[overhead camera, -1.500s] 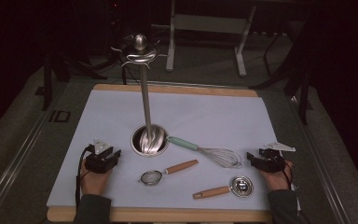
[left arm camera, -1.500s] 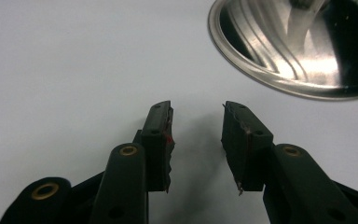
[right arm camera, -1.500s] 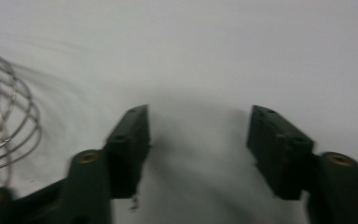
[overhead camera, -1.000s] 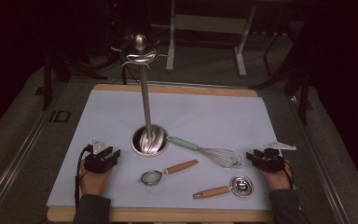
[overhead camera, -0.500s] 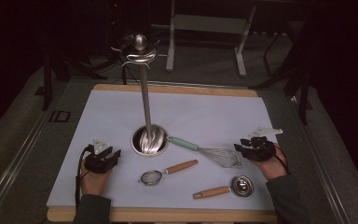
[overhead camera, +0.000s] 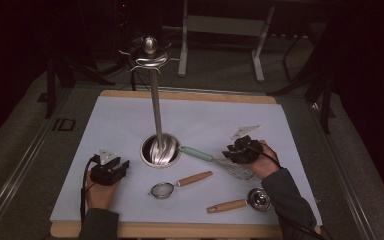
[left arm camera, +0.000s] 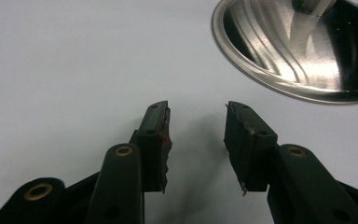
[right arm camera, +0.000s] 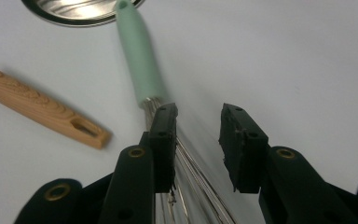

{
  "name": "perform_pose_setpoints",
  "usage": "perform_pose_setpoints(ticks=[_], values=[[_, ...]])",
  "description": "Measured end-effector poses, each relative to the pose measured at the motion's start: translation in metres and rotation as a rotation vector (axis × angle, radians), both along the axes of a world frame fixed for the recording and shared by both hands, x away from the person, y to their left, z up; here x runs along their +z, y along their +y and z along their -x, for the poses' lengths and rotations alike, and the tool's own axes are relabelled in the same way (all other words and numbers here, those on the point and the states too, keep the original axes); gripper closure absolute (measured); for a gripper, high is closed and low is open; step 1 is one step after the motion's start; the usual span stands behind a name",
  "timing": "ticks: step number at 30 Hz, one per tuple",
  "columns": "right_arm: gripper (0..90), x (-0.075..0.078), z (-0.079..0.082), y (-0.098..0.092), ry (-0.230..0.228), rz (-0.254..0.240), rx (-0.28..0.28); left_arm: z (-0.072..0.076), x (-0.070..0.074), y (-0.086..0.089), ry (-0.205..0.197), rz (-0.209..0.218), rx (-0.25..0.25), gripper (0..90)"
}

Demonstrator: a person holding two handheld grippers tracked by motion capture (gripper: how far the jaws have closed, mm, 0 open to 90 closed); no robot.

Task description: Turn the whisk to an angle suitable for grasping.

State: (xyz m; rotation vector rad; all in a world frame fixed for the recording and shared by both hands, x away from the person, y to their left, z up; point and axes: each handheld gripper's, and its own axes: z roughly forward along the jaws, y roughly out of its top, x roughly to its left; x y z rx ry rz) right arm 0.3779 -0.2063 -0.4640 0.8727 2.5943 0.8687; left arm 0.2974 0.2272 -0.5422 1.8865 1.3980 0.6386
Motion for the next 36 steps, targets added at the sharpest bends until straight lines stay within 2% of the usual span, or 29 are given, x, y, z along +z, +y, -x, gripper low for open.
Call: perform_pose_setpoints(ticks=[1, 2, 7, 9, 11, 13, 15, 18, 19, 24, 36], values=[[66.5, -0.002, -0.003, 0.010, 0.009, 0.017, 0.013, 0.000, 0.000, 0.000, -0.001, 0.002, 0.000, 60.5], [66.5, -0.002, -0.003, 0.010, 0.009, 0.017, 0.013, 0.000, 0.000, 0.000, -0.001, 0.002, 0.000, 60.5], [65.9, -0.008, -0.013, 0.035, 0.047, 0.044, 0.055, 0.000, 0.000, 0.000, 0.001, 0.004, 0.001, 60.5], [65.7, -0.010, -0.015, 0.039, 0.053, 0.052, 0.063, 0.000, 0.000, 0.000, 0.001, 0.004, 0.002, 60.6], [65.4, -0.015, -0.018, 0.049, 0.080, 0.071, 0.077, 0.000, 0.000, 0.001, 0.001, 0.004, 0.001, 60.6], [65.4, -0.016, -0.019, 0.052, 0.085, 0.079, 0.081, 0.000, 0.000, 0.001, 0.002, 0.005, 0.001, 60.6], [65.7, -0.019, -0.023, 0.057, 0.110, 0.092, 0.084, -0.001, 0.000, 0.000, 0.006, 0.004, 0.002, 60.6], [65.7, -0.021, -0.024, 0.059, 0.127, 0.098, 0.091, -0.001, 0.000, 0.000, 0.007, 0.002, 0.001, 60.6], [65.8, -0.024, -0.025, 0.062, 0.141, 0.117, 0.098, -0.001, 0.000, 0.000, 0.009, 0.000, 0.002, 60.6], [66.7, -0.029, -0.027, 0.066, 0.156, 0.153, 0.111, -0.001, 0.000, 0.000, 0.009, -0.001, 0.003, 60.7], [67.5, -0.029, -0.029, 0.067, 0.162, 0.174, 0.134, -0.001, 0.000, 0.000, 0.012, -0.002, 0.004, 60.6]])
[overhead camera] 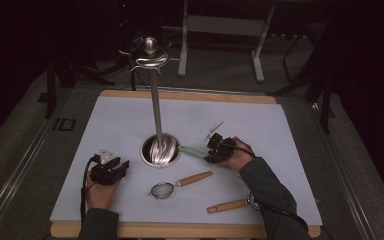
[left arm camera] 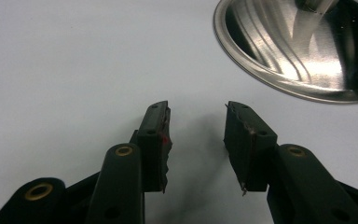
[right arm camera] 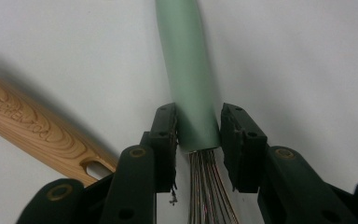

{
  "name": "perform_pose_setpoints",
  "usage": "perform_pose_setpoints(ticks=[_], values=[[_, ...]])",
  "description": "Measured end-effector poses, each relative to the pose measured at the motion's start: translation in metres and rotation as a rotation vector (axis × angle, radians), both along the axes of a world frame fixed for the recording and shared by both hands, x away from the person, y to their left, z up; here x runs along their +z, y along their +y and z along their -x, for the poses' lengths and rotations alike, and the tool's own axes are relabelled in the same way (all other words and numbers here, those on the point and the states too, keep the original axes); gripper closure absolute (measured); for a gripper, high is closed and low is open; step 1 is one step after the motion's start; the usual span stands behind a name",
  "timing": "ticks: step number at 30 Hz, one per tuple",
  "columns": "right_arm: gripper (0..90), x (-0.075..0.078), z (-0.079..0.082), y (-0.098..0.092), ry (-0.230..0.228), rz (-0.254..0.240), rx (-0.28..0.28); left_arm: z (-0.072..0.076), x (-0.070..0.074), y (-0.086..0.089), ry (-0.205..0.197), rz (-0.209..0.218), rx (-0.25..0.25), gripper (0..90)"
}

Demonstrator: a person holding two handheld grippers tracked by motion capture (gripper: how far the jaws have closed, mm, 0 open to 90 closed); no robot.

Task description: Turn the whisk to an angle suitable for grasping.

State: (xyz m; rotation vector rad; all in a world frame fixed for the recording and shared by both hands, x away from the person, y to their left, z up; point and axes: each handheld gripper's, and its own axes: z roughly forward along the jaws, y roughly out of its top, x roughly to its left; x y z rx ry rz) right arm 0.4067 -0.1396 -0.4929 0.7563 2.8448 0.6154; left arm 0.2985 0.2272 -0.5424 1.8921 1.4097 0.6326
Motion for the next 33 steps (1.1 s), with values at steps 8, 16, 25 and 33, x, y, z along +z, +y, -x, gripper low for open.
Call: perform_pose_setpoints(ticks=[8, 16, 25, 33], values=[[66.2, 0.000, -0.004, 0.001, 0.049, 0.025, -0.001, 0.000, 0.000, -0.001, -0.001, -0.004, 0.000, 60.6], [66.2, -0.001, -0.009, 0.007, 0.114, 0.087, 0.017, 0.000, 0.000, 0.000, 0.000, -0.003, -0.001, 60.5], [66.0, -0.003, -0.012, 0.012, 0.157, 0.145, 0.053, 0.000, 0.000, -0.001, 0.001, -0.006, -0.003, 60.4], [69.2, -0.005, -0.011, 0.015, 0.125, 0.186, 0.077, -0.001, 0.000, 0.000, 0.003, -0.002, -0.001, 60.3]])
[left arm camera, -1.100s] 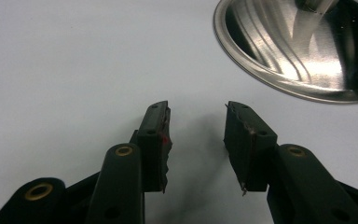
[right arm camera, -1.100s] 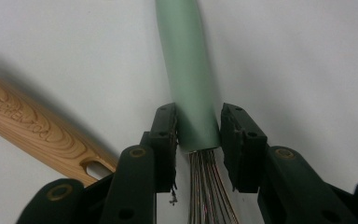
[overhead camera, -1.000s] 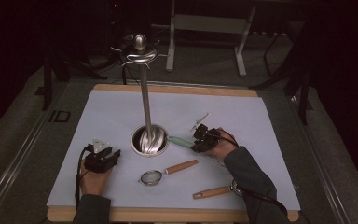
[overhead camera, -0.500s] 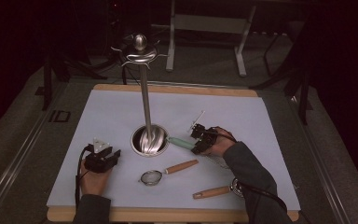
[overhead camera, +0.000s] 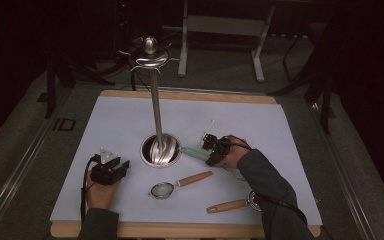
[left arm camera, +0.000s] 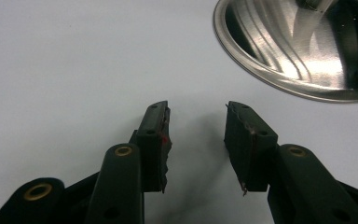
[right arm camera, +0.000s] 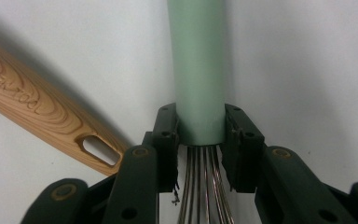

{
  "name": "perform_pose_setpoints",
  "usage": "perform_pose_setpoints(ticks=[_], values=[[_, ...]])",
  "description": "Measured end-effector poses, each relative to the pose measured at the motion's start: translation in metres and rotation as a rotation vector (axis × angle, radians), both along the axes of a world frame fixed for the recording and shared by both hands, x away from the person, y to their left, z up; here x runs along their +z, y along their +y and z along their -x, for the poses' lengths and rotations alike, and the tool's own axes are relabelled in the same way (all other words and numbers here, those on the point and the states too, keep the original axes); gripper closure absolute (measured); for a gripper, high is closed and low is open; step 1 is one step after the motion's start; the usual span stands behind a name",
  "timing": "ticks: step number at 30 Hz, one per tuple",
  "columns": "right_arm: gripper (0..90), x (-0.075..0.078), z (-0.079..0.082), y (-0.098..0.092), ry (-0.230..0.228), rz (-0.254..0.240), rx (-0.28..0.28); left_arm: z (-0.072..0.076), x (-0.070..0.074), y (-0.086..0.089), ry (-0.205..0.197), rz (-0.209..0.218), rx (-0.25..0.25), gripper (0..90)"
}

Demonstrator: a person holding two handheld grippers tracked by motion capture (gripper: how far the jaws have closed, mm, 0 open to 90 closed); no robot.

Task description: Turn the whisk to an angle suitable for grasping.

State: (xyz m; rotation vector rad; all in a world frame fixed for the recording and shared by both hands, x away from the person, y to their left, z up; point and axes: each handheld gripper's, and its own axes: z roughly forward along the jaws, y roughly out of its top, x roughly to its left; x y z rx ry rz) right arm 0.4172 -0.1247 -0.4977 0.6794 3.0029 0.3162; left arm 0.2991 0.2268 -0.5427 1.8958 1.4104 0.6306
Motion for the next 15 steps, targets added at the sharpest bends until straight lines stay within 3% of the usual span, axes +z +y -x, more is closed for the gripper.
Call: perform_pose_setpoints(ticks=[5, 15], values=[[69.3, 0.002, 0.002, -0.004, -0.023, -0.029, -0.008, 0.000, 0.000, 0.000, -0.002, -0.003, 0.001, 60.3], [69.4, 0.020, 0.010, -0.012, -0.103, -0.144, -0.034, 0.000, 0.000, 0.000, -0.004, -0.007, -0.001, 60.3]])
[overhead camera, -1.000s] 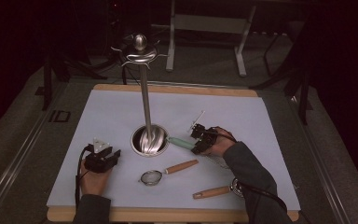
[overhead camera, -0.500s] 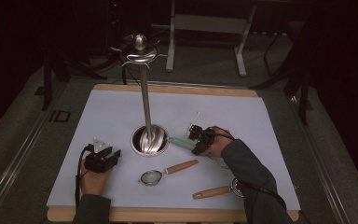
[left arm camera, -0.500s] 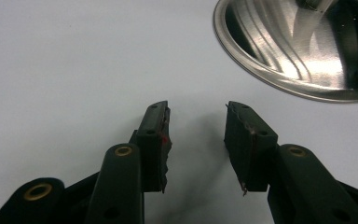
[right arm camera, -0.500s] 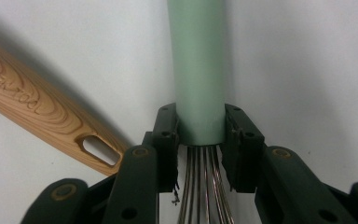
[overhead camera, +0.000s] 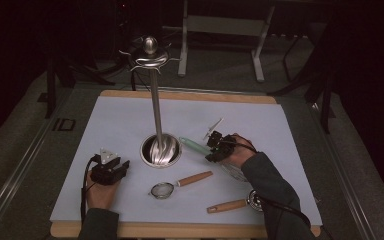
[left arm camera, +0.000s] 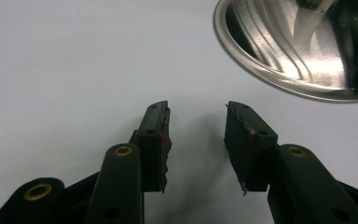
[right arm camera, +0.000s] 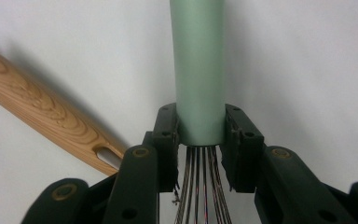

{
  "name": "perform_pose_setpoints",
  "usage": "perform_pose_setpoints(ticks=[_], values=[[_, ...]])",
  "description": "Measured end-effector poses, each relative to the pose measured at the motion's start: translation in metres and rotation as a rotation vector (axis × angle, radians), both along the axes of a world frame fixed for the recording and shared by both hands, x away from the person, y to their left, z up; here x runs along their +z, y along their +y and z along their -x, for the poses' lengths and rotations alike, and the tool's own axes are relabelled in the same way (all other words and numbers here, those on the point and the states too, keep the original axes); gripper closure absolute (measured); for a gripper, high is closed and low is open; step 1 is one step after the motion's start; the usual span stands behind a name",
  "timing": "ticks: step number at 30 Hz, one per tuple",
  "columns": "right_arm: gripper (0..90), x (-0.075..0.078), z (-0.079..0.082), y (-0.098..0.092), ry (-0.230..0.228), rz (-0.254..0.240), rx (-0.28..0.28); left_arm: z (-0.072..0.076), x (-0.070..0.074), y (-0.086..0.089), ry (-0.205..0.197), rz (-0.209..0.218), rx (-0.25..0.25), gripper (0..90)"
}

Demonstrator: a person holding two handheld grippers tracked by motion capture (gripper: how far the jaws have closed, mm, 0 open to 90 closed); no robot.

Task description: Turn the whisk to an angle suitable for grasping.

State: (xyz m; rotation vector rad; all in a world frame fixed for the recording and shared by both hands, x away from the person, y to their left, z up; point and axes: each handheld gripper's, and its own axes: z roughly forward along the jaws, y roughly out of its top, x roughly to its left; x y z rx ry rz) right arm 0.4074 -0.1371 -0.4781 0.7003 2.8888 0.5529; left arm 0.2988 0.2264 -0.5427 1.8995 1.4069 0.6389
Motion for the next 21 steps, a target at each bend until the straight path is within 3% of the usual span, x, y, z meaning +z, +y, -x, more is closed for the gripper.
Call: perform_pose_setpoints(ticks=[2, 8, 13, 20, 21], values=[[69.3, 0.003, 0.002, -0.003, -0.016, -0.040, -0.010, 0.000, 0.000, 0.000, -0.001, 0.000, 0.000, 60.2], [69.3, 0.008, 0.003, -0.006, -0.042, -0.084, -0.026, 0.000, 0.000, 0.000, -0.003, -0.003, -0.002, 59.8], [69.4, 0.018, 0.008, -0.015, -0.085, -0.180, -0.072, 0.001, 0.000, 0.000, -0.007, -0.001, 0.000, 59.8], [69.4, 0.027, 0.016, -0.019, -0.130, -0.229, -0.087, 0.001, 0.000, 0.000, -0.008, -0.002, 0.001, 59.8], [69.5, 0.030, 0.019, -0.021, -0.150, -0.260, -0.097, 0.001, 0.000, -0.001, -0.009, -0.001, 0.001, 59.8]])
